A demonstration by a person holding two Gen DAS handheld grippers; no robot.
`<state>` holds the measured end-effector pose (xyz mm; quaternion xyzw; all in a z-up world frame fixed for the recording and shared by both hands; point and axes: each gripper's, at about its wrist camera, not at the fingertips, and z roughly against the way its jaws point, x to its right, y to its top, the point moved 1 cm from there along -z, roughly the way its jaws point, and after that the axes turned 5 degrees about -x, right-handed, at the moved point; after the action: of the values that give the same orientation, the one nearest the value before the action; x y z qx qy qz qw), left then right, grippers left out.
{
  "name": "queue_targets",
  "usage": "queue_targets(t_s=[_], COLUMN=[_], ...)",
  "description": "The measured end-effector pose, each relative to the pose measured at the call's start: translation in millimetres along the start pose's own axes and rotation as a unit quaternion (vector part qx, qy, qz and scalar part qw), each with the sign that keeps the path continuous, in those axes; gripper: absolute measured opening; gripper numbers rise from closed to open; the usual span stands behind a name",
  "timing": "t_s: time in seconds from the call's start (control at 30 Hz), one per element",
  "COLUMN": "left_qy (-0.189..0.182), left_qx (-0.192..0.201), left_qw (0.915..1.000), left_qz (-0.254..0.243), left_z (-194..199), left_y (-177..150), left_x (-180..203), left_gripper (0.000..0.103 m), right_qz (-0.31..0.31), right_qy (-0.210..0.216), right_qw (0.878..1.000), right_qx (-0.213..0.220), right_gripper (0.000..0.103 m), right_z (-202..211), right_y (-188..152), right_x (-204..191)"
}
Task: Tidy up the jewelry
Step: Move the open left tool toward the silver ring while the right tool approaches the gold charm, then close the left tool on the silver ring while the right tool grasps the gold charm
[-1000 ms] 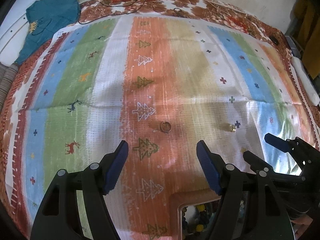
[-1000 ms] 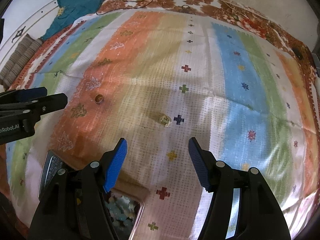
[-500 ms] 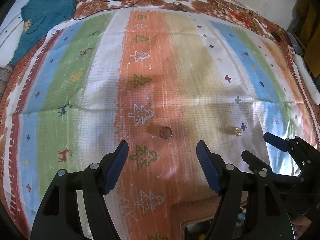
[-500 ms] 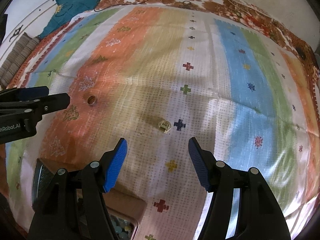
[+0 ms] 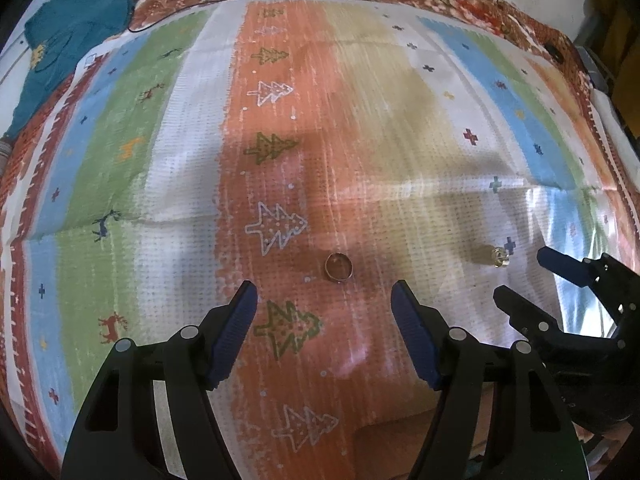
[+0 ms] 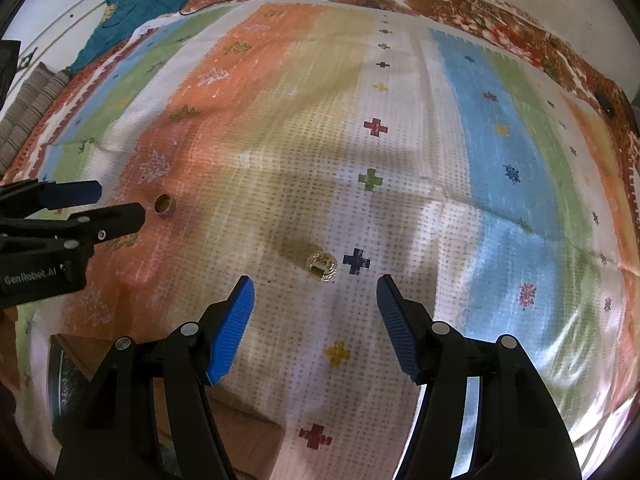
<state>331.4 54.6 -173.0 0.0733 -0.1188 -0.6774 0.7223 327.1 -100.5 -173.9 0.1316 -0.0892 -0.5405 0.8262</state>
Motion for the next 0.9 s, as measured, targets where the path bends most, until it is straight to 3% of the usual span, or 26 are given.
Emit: queue_targets(t_s=[0.63,0.8,0.9], left_qy=[0.012,0.017,0.019], left_qx=[-0.015,-0.014,-0.012], left_qw=[0.9998,0.9997,0.9997], left_qz=[-0.002,-0.009,-0.014], left_z=[-30.6,-33.9,-35.0], left_y=[11.3,14.0,15.5], left_x=[-7.8,-4.8,-2.3], left_gripper=[0.051,0.048,0.043], right_qz=[0.001,0.001,0.0], right_qy=[0.007,0.005,0.002], right_qw=[1.0,1.0,1.0], right_qx=[-0.022,-0.025,-0.025], right_gripper=[0.063,0.06,0.052], right_z=[-27.1,-30.1,-30.0], right_y=[11.4,14.1,14.8], right_x=[-2.8,-2.8,-1.1])
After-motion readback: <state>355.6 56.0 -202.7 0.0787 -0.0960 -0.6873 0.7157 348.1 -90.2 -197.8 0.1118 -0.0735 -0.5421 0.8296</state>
